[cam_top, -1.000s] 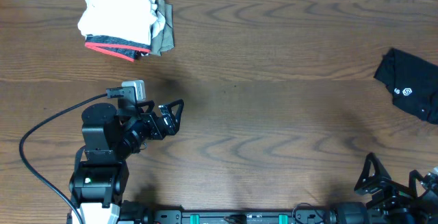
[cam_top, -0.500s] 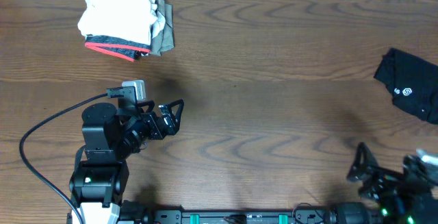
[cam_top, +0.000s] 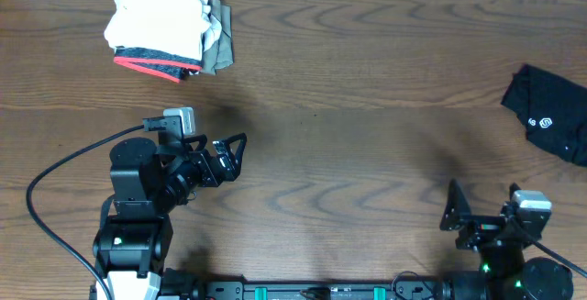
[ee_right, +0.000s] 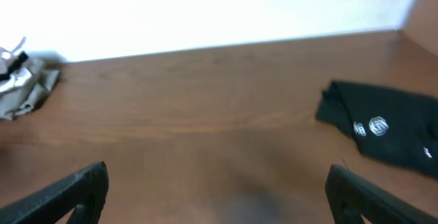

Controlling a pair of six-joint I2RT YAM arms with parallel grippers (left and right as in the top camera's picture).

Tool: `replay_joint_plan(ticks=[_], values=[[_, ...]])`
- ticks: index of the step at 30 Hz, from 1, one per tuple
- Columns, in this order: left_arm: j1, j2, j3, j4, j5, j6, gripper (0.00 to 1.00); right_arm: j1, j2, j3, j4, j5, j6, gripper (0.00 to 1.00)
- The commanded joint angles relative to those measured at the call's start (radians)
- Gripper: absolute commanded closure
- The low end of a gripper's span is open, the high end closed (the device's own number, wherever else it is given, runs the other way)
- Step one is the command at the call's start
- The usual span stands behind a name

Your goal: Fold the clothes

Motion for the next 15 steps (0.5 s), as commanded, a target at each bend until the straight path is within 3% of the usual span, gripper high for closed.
replay_joint_plan(ticks=[1,5,15], values=[[0.000,-0.001,0.004,0.002,0.016,-0.001,0.02,-0.005,-0.006,-0.055,0.083,-0.094,-0.124,0.01],[0.000,-0.001,0.004,0.002,0.016,-0.001,0.02,-0.005,-0.006,-0.137,0.214,-0.158,-0.229,0.01],[0.000,-0.001,0.004,0.002,0.016,-0.001,0.02,-0.005,-0.007,-0.352,0.618,-0.201,-0.230,0.01]])
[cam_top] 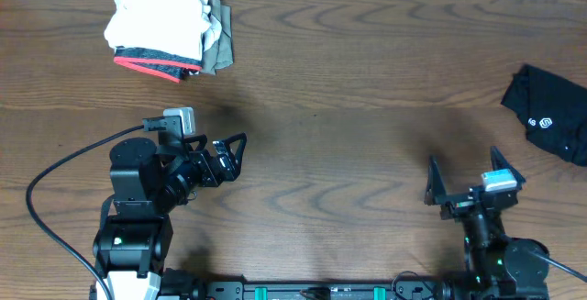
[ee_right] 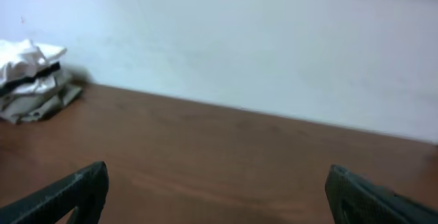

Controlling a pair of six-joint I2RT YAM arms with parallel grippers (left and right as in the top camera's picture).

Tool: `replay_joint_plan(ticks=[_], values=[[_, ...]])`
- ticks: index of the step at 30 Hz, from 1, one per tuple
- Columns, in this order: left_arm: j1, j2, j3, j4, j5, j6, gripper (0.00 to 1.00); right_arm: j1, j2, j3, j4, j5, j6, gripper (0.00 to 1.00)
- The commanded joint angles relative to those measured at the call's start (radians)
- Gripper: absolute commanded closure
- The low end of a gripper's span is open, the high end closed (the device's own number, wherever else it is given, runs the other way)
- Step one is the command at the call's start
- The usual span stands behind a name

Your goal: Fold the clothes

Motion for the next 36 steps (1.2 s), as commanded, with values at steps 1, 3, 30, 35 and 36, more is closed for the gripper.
replay_joint_plan(ticks=[1,3,30,35,36], values=[[0.000,-0.001,0.004,0.002,0.016,-0.001,0.02,-0.005,-0.007,-0.049,0.064,-0.045,-0.023,0.01],[0.000,-0.001,0.003,0.002,0.017,-0.001,0.02,-0.005,-0.007,-0.077,0.118,-0.053,-0.020,0.01],[0.000,-0.001,0.003,0.002,0.016,-0.001,0.02,-0.008,-0.007,-0.220,0.394,0.010,-0.020,0.01],[0.000,-0.001,0.003,0.002,0.017,-0.001,0.02,-0.008,-0.007,-0.220,0.270,0.048,-0.021,0.01],[0.000,-0.001,0.004,0.002,0.016,-0.001,0.02,-0.008,-0.007,-0.220,0.249,0.057,-0.021,0.01]])
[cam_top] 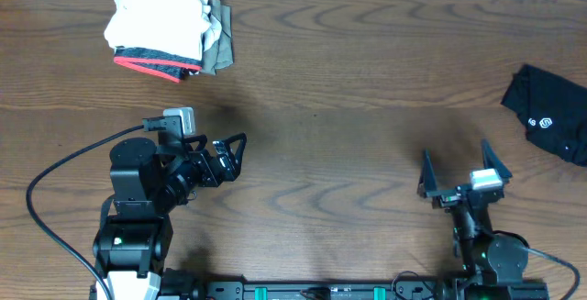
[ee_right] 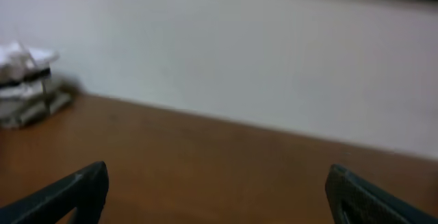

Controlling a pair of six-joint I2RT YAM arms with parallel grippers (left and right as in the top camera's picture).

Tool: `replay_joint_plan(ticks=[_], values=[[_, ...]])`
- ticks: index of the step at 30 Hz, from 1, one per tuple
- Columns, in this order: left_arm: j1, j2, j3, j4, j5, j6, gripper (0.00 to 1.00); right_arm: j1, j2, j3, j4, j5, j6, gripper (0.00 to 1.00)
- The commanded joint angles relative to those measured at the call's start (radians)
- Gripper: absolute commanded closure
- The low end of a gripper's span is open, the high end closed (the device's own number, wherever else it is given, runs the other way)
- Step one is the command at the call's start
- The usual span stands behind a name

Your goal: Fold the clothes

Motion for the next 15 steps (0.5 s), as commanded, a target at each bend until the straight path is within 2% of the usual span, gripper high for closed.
replay_joint_plan(ticks=[1,6,15], values=[[0.000,-0.001,0.004,0.002,0.017,-0.001,0.02,-0.007,-0.007,-0.002,-0.042,0.048,-0.013,0.01],[0.000,-0.001,0.004,0.002,0.016,-0.001,0.02,-0.007,-0.007,-0.002,-0.148,0.051,-0.011,0.01],[0.000,-0.001,0.004,0.002,0.016,-0.001,0.02,-0.016,-0.007,-0.002,-0.146,0.058,-0.012,0.01]])
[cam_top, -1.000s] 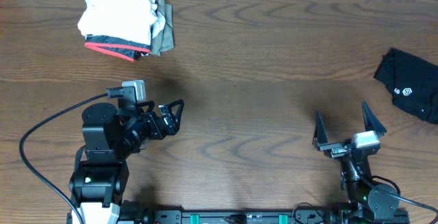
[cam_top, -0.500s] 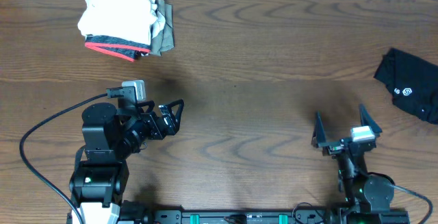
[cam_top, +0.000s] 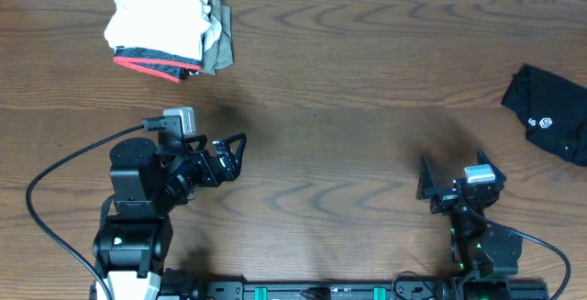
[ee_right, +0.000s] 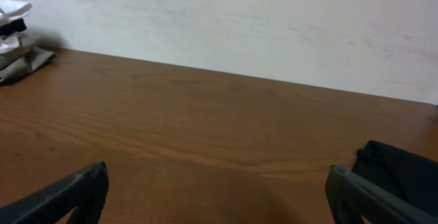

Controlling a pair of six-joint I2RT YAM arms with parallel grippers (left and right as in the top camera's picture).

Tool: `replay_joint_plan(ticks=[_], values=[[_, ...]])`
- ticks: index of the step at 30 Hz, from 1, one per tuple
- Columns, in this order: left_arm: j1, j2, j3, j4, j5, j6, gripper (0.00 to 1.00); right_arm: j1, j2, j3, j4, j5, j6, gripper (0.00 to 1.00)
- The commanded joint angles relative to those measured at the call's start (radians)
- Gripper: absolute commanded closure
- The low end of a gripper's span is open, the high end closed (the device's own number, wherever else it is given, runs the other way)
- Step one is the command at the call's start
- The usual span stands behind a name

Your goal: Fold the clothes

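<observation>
A crumpled black garment point(cam_top: 550, 115) with a white logo lies at the table's right edge; its dark edge point(ee_right: 404, 172) shows low right in the right wrist view. A folded stack of clothes point(cam_top: 170, 27), white on top with a red-trimmed layer and an olive piece, sits at the far left, seen small as the stack point(ee_right: 17, 42) in the wrist view. My right gripper point(cam_top: 454, 173) point(ee_right: 217, 200) is open and empty near the front edge, left of the black garment. My left gripper point(cam_top: 237, 153) is open and empty at the left middle.
The brown wooden table point(cam_top: 367, 80) spans the whole view, with a white wall point(ee_right: 239, 25) behind its far edge. A black cable point(cam_top: 46, 217) loops left of the left arm's base.
My right gripper has shifted a little and turned right, so the black garment's edge shows in its wrist view. The left arm and both garments stayed put.
My right gripper sat low at the front right, open, facing the black garment. It then stood further forward and left, aimed at the wall and the folded stack, and now faces the table with the garment's edge at right. The left arm never moved.
</observation>
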Motion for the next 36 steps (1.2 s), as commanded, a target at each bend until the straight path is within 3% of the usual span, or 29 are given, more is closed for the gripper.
replay_joint_plan(ticks=[1,28,36], values=[[0.000,-0.001,0.004,0.002,0.016,-0.001,0.02,-0.017,-0.007,-0.002,-0.005,0.013,-0.012,0.01],[0.000,-0.001,0.003,0.001,0.016,-0.001,0.02,-0.017,-0.006,-0.002,-0.005,0.013,-0.012,0.01],[-0.002,-0.026,-0.017,-0.040,-0.047,0.003,0.02,-0.017,-0.006,-0.002,-0.005,0.013,-0.012,0.01]])
